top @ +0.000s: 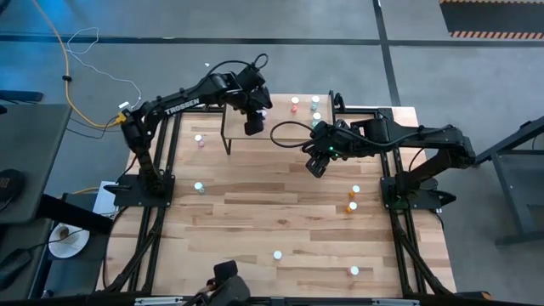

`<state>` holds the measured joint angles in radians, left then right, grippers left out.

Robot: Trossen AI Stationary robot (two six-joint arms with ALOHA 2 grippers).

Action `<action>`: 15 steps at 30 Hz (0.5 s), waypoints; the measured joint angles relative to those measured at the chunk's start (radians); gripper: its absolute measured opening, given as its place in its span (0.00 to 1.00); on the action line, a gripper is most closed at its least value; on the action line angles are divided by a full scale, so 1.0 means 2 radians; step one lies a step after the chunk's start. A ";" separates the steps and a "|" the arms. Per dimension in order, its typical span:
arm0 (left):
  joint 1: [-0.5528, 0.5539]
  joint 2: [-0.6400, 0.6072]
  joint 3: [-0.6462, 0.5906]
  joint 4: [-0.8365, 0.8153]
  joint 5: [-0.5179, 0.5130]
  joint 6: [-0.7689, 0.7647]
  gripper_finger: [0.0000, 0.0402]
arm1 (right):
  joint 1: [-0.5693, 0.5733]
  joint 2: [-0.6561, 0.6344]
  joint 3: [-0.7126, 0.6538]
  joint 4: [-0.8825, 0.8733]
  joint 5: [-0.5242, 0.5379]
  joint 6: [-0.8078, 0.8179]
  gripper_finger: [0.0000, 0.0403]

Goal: Pick and place medicine bottles onto shelf by color
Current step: Put the left pink pill bottle on the shelf aligned with the other pink pill bottle

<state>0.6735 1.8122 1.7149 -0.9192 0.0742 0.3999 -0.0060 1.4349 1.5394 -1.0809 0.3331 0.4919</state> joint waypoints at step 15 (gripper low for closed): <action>-0.002 -0.065 0.000 -0.004 -0.004 -0.007 0.42 | 0.000 0.000 0.000 0.000 -0.007 0.000 0.39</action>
<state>0.6688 1.6818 1.7153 -0.9266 0.0665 0.3856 -0.0059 1.4349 1.5394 -1.0808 0.3201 0.4922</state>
